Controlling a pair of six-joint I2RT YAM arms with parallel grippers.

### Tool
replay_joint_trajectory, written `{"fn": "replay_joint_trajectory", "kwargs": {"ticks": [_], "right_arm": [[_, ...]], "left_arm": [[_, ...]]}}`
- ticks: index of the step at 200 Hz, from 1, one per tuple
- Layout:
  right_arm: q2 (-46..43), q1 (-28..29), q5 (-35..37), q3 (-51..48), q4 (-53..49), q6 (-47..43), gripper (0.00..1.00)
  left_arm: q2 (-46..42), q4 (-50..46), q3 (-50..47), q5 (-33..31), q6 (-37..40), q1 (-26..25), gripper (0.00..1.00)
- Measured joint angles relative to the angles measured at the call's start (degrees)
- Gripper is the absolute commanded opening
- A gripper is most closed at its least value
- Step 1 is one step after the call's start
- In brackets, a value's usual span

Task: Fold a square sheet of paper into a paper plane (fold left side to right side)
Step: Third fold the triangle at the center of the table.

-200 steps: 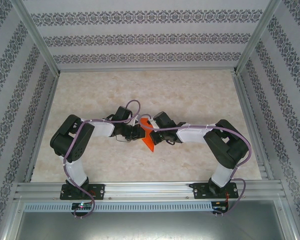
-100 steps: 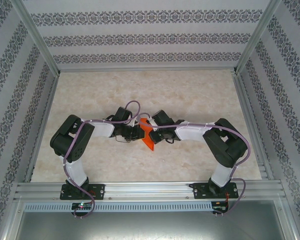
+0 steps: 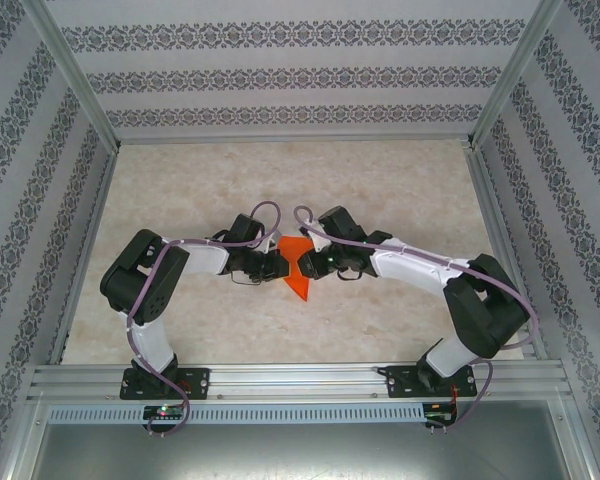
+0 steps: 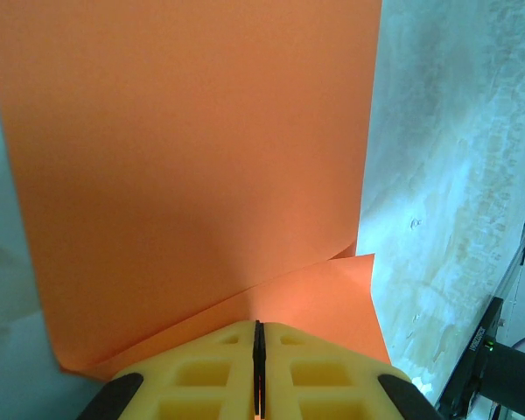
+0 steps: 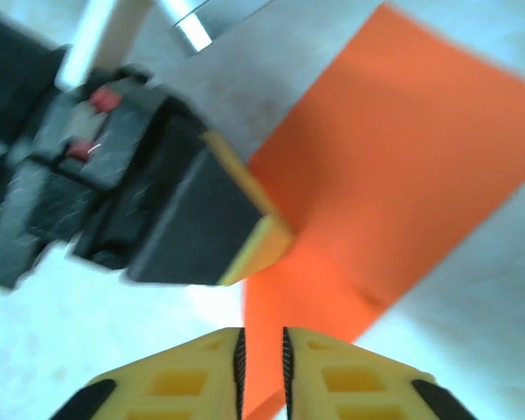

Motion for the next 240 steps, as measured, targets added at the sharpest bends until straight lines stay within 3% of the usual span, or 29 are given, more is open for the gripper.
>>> {"fn": "replay_joint_trajectory", "kwargs": {"ticks": [56, 240], "right_arm": [[4.3, 4.1, -9.1, -2.9, 1.6, 6.4, 0.14], [9.2, 4.0, -8.3, -3.5, 2.5, 7.4, 0.14]], "left_arm": [[0.0, 0.0, 0.0, 0.0, 0.0, 0.0, 0.12], [0.0, -0.1, 0.1, -0.2, 0.1, 0.0, 0.11]]}}
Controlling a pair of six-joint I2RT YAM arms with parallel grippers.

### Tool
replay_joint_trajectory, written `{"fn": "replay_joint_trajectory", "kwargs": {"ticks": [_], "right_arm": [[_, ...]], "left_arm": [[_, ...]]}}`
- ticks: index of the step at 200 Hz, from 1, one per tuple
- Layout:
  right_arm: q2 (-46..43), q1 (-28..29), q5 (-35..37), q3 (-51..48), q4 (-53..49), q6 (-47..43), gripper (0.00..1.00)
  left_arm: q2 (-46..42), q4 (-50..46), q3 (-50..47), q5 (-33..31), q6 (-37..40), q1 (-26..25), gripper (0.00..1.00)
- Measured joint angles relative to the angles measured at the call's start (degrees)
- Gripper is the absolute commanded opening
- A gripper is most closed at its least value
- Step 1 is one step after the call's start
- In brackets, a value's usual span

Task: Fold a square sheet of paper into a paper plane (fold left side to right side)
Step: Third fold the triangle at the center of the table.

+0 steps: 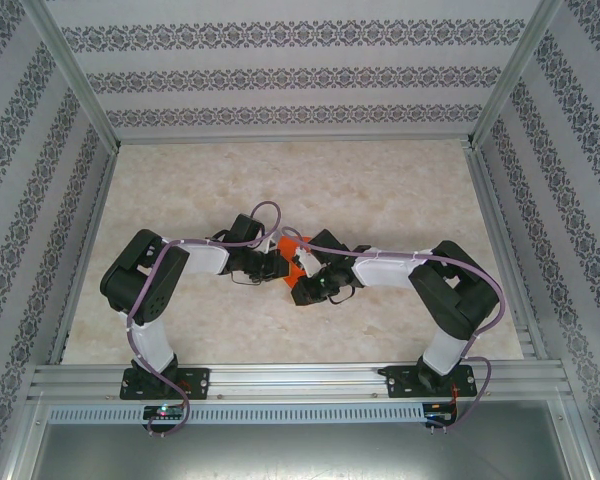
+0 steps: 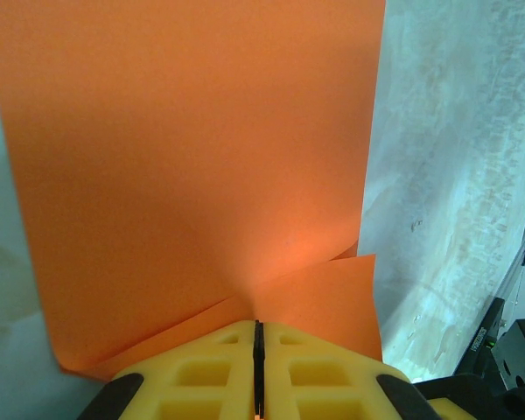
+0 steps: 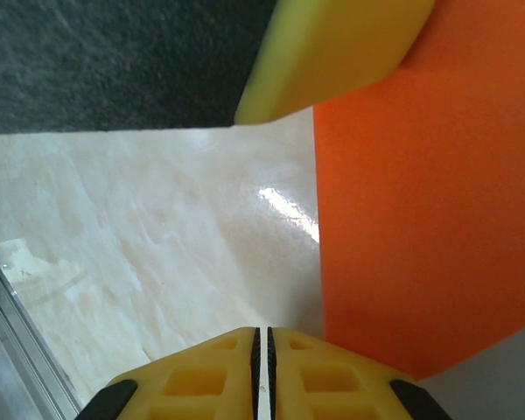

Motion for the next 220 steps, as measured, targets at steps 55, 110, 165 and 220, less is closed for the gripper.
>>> {"fn": "replay_joint_trajectory", "kwargs": {"ticks": [55, 110, 165, 220], "right_arm": [[0.0, -0.4, 0.3, -0.2, 0.0, 0.0, 0.14], [0.7, -0.4, 0.3, -0.2, 0.0, 0.0, 0.14], [1.0, -1.2, -0.2, -1.0, 1.1, 0.0, 0.13], [-0.5, -1.9, -1.6, -3.3, 2.9, 0.2, 0.00]], "left_arm": [[0.1, -0.5, 0.3, 0.0, 0.1, 0.0, 0.11], [0.2, -0.9, 0.6, 0.0, 0.1, 0.0, 0.11], [0.2, -1.0, 0.6, 0.0, 0.1, 0.0, 0.11], [0.5, -1.5, 1.0, 0.0, 0.1, 0.0, 0.11]]}}
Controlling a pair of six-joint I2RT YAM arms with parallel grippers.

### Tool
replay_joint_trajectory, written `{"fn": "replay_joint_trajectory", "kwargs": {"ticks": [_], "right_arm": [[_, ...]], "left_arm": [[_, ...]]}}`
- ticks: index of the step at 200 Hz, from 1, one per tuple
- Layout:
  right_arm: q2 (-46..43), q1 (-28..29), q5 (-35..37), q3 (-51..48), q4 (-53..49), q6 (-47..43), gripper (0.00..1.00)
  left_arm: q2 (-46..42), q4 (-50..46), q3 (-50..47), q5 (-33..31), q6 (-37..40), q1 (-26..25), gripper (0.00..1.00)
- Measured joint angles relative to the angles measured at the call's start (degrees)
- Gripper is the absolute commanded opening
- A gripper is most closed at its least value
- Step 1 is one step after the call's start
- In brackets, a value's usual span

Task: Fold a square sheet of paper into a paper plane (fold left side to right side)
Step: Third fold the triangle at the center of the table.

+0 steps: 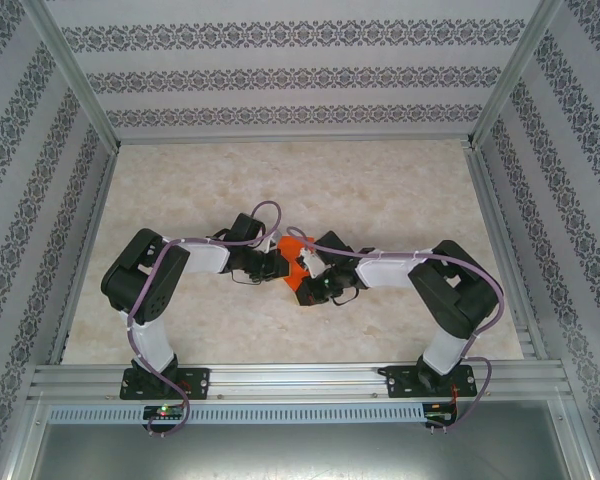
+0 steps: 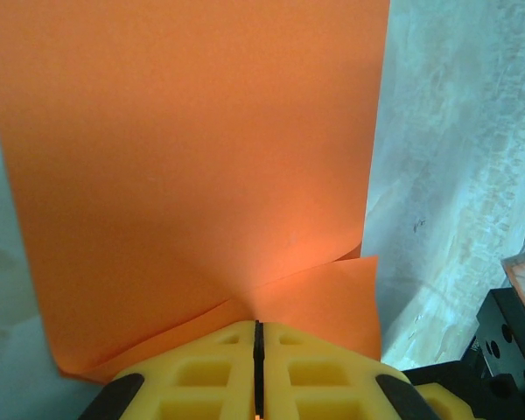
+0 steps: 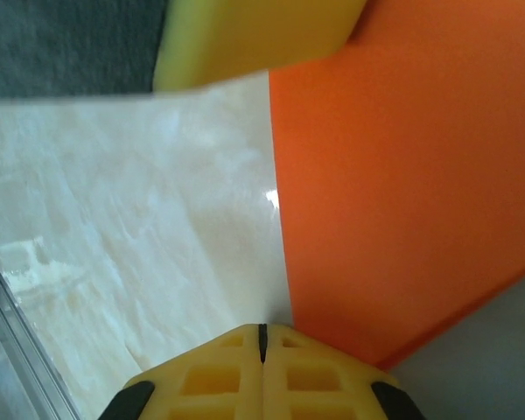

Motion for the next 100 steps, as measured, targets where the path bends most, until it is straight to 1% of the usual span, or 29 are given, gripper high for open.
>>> {"fn": "replay_joint_trajectory", "kwargs": {"ticks": [49, 100], "right_arm": [[-4.8, 0.0, -0.3, -0.9, -2.1, 0.7, 0.00], [-3.3, 0.0, 0.5, 1.5, -1.9, 1.2, 0.00]], "left_arm": [[0.1, -0.5, 0.3, 0.0, 0.0, 0.0, 0.11], [0.1, -0.5, 0.3, 0.0, 0.0, 0.0, 0.11]]}}
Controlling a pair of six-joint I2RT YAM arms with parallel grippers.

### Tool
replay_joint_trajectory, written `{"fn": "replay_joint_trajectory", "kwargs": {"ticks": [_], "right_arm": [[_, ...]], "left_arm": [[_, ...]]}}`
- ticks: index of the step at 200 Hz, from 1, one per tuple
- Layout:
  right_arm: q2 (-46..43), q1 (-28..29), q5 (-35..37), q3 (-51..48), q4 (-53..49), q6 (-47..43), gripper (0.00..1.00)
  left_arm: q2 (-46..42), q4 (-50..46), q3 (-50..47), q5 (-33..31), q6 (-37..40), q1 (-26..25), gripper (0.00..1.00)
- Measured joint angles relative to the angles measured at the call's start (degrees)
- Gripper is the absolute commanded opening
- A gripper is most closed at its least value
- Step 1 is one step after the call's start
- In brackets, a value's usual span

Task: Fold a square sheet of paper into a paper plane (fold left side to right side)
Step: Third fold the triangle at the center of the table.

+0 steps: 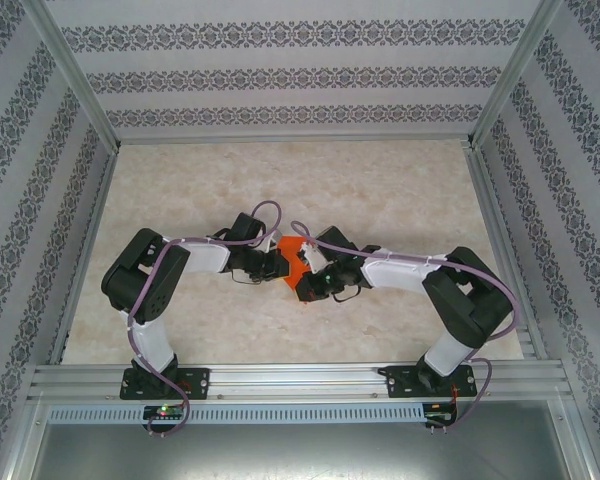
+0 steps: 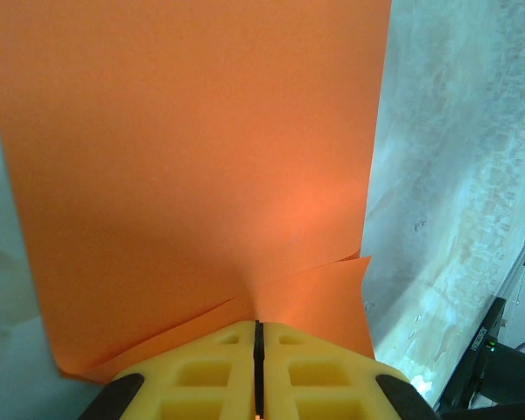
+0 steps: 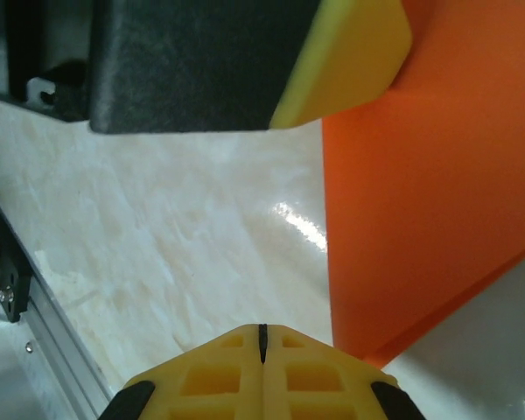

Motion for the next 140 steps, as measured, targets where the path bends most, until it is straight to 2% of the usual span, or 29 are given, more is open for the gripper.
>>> {"fn": "replay_joint_trajectory", "kwargs": {"ticks": [140], "right_arm": [[3.5, -1.4, 2.6, 0.0, -0.2, 1.3, 0.00]], "left_arm": [[0.0, -0.1, 0.1, 0.0, 0.0, 0.0, 0.13]]}}
